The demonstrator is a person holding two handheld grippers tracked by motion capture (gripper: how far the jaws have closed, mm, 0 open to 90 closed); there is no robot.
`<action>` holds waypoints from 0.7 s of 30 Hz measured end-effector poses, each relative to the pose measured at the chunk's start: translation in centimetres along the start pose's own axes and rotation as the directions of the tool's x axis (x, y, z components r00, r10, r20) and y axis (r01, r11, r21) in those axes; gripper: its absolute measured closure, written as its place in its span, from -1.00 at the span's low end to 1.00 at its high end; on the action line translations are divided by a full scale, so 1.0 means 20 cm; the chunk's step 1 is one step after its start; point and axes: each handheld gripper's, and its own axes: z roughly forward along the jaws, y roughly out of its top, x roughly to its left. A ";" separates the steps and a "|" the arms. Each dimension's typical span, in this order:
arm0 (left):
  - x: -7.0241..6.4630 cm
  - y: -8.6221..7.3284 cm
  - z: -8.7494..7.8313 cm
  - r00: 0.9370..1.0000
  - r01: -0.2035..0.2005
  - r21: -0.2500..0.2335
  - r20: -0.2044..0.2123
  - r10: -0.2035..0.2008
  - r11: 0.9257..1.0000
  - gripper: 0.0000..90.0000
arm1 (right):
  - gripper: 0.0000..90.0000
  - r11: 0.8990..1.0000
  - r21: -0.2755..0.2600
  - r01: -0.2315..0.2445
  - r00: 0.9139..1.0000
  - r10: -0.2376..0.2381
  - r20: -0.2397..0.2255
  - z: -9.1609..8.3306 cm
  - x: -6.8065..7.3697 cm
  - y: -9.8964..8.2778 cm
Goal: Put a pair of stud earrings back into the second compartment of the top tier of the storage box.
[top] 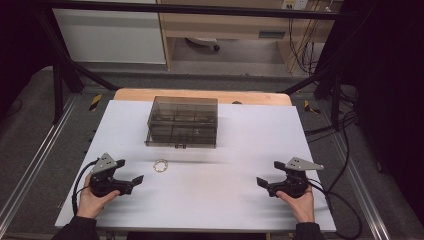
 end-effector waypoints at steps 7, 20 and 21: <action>-0.01 0.00 0.00 1.000 0.001 0.014 0.010 -0.001 1.000 -0.91 | -0.99 1.000 0.010 -0.006 1.000 0.006 -0.002 0.00 0.00 -0.01; -0.03 0.06 0.04 1.000 -0.004 0.052 0.011 0.004 0.999 -0.90 | -0.99 1.000 0.014 -0.009 1.000 0.009 -0.003 -0.01 -0.01 0.00; -0.04 0.07 0.04 1.000 -0.006 0.052 0.014 0.006 0.999 -0.90 | -0.99 1.000 0.013 -0.008 1.000 0.008 -0.002 -0.01 -0.01 0.00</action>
